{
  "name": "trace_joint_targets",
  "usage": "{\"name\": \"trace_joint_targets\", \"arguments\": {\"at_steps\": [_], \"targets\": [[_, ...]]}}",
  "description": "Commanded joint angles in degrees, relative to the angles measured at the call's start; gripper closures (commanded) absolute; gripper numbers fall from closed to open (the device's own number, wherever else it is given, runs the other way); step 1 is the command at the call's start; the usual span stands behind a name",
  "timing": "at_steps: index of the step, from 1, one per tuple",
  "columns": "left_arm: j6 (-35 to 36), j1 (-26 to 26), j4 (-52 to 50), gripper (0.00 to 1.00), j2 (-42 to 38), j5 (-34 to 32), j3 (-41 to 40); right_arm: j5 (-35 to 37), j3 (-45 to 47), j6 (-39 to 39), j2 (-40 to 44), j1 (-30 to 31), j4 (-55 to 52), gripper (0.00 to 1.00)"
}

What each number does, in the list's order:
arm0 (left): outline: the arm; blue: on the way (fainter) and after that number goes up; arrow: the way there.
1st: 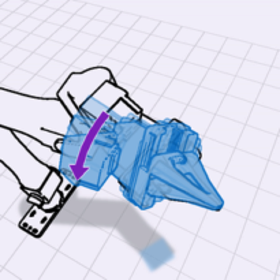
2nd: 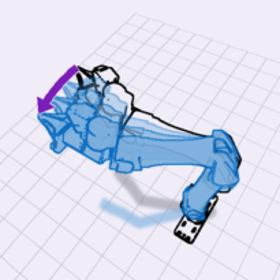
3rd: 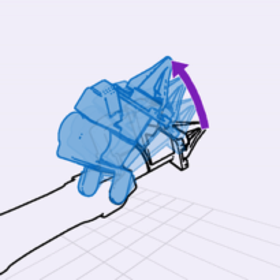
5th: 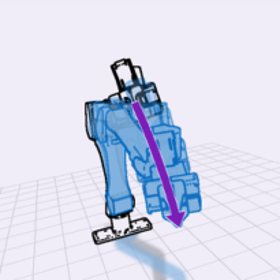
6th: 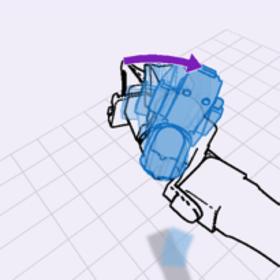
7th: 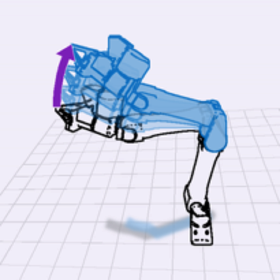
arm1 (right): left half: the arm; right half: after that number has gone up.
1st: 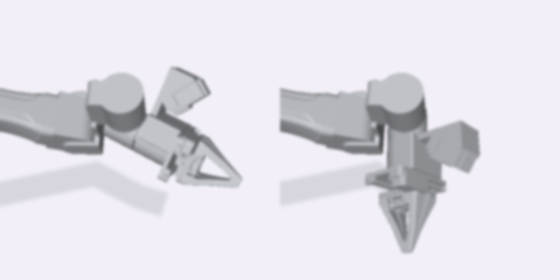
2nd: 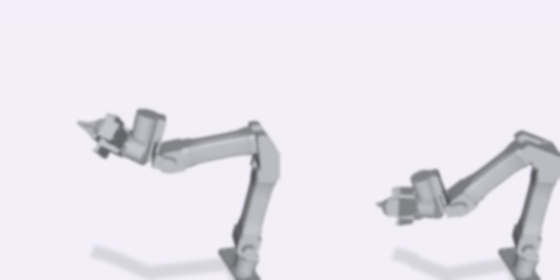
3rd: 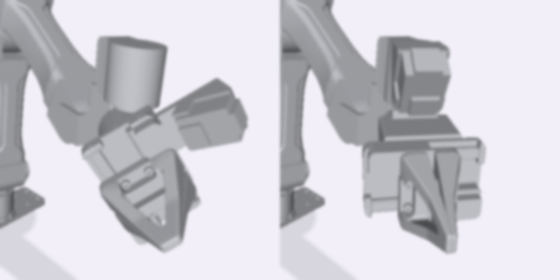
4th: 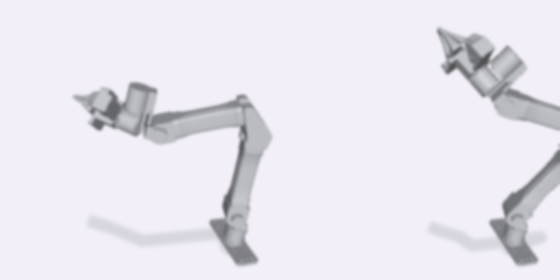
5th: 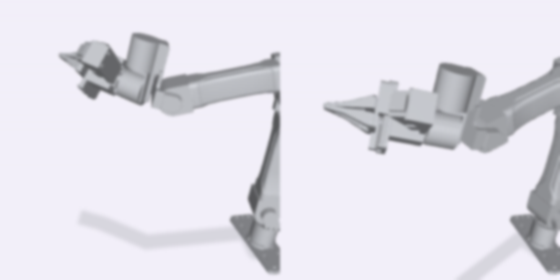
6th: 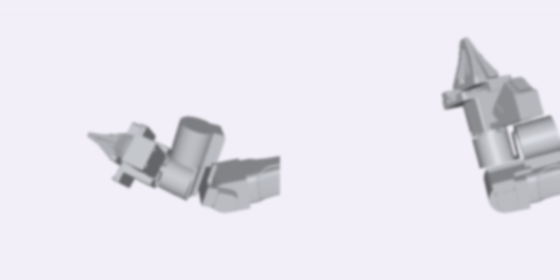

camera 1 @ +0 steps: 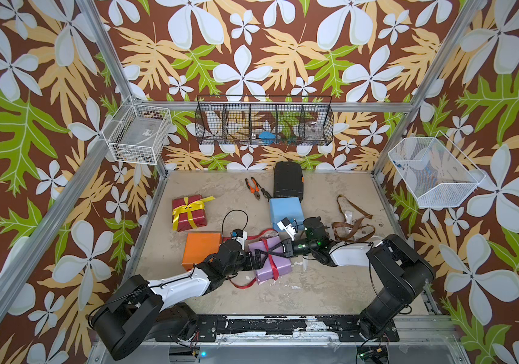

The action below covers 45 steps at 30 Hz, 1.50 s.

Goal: Untie the ribbon bows on the gift boxes
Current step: Pull the ribbon from the gift box.

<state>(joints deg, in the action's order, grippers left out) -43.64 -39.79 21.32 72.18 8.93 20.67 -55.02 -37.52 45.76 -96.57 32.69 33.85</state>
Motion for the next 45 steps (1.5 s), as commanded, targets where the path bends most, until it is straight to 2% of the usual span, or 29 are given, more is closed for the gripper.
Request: {"name": "trace_joint_targets", "arguments": {"at_steps": [1, 7, 11, 27, 45], "targets": [[-0.7, 0.11, 4.55, 0.0, 2.22, 1.8, -0.28, -1.02, -0.62, -0.7, 1.42, 0.1, 0.5, 1.0], [-0.74, 0.05, 5.84, 0.0, 8.71, 2.32, -0.01, -1.92, -3.18, 0.2, 5.76, 0.07, -0.87, 1.0], [-0.94, 0.02, 6.43, 0.0, 10.2, 2.32, 0.08, -1.83, -5.08, -0.69, 7.95, 0.07, -3.86, 1.0], [1.09, 0.04, 1.33, 0.0, 9.57, 1.62, 1.97, -1.76, -10.13, 1.09, 13.06, 0.04, -5.35, 1.0], [2.33, 0.06, -0.08, 0.0, 11.93, 1.97, 3.33, 2.17, -25.42, -2.87, 17.2, -0.86, -16.46, 1.0]]}}
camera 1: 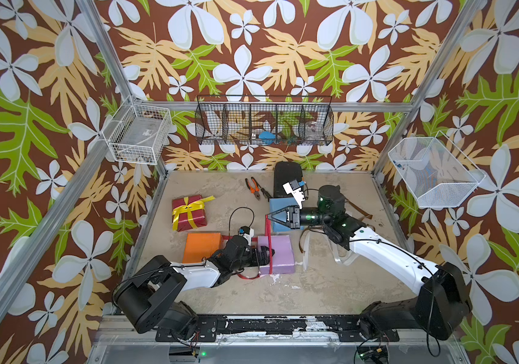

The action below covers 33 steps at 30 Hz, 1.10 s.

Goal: Untie the ribbon bows on the gift boxes
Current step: Pull the ribbon from the gift box.

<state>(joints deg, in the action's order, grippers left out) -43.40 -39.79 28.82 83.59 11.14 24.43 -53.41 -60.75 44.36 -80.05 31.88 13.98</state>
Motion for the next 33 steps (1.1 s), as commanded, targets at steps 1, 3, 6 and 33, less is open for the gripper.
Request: {"name": "trace_joint_targets", "arguments": {"at_steps": [1, 3, 6, 33], "targets": [[2.15, 0.06, -7.64, 0.0, 0.59, -0.23, -0.43, 0.69, -3.12, -1.77, 0.71, -0.15, 2.71, 1.0], [2.17, 0.0, -7.7, 0.0, 0.53, -0.23, -0.43, 1.03, -4.78, -2.55, 0.87, -0.38, 1.44, 1.0], [2.26, 0.04, -7.92, 0.0, 0.43, -0.22, -0.56, 1.09, -7.26, -2.96, 1.31, -1.26, 0.23, 1.0], [2.69, 0.04, -9.31, 0.01, -0.51, -0.11, -0.43, 4.53, -39.0, -8.95, -2.02, -4.93, -16.82, 1.0]]}}
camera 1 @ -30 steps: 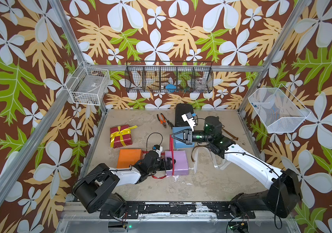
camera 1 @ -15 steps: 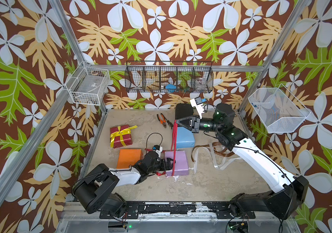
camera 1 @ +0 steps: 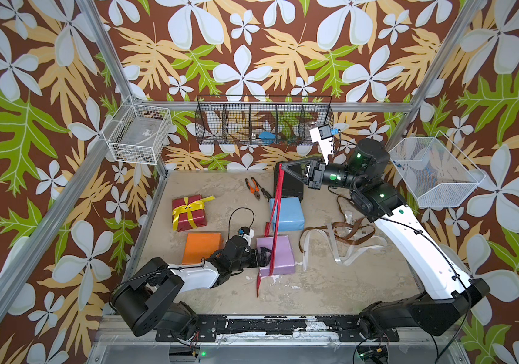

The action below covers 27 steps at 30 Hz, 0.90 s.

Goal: Untie the ribbon bows on the gift boxes
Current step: Pull the ribbon from the gift box.

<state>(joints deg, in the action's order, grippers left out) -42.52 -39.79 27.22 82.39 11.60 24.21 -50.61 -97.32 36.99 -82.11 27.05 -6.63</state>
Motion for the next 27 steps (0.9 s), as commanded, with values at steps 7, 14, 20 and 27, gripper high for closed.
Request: {"name": "trace_joint_targets", "arguments": {"at_steps": [7, 14, 20, 27], "targets": [[2.0, -0.01, -7.51, 0.0, 1.02, -0.51, -0.3, 2.58, -10.43, -2.46, -1.79, -0.61, -0.14, 1.0], [1.92, 0.04, -7.54, 0.0, 1.14, -0.26, -0.01, 3.25, -20.51, -4.14, -4.57, -0.91, -5.57, 1.0], [1.92, 0.06, -7.61, 0.01, 1.26, -0.08, 0.05, 3.22, -22.03, -3.3, -3.89, -4.87, -5.84, 1.0], [2.18, 0.03, -7.8, 0.01, 1.6, 0.16, 0.03, 0.23, -25.38, -0.6, -3.64, -11.09, -5.3, 1.0]]}}
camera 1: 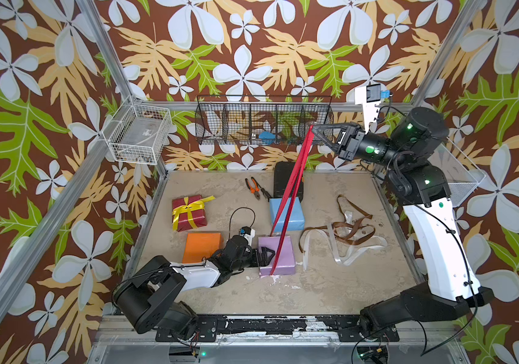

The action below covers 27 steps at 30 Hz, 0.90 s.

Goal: Untie the ribbon bows on the gift boxes
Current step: Pull the ribbon from the gift box, then place the ribbon at the center of the board.

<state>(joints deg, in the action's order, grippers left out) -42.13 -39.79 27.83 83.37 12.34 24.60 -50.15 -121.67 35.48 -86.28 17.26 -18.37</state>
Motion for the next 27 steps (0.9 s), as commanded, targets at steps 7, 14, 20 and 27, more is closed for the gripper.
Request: {"name": "trace_joint_targets", "arguments": {"at_steps": [7, 14, 20, 27], "targets": [[1.82, 0.08, -8.32, 0.01, 0.69, -0.4, -0.43, 1.79, 14.83, 0.11, 6.54, -4.57, 10.02, 1.0], [2.89, 0.06, -9.56, 0.01, 1.17, -0.47, 0.44, 18.68, 34.73, -6.72, 16.83, -8.42, 7.09, 1.0], [3.45, 0.06, -9.77, 0.01, 1.78, -0.47, 0.71, 41.04, 50.39, -11.96, 24.29, -11.33, 5.33, 1.0], [3.46, 0.06, -9.73, 0.01, 2.8, -0.19, 0.88, 51.54, 66.3, -10.85, 28.78, -16.05, 12.81, 1.0]]}}
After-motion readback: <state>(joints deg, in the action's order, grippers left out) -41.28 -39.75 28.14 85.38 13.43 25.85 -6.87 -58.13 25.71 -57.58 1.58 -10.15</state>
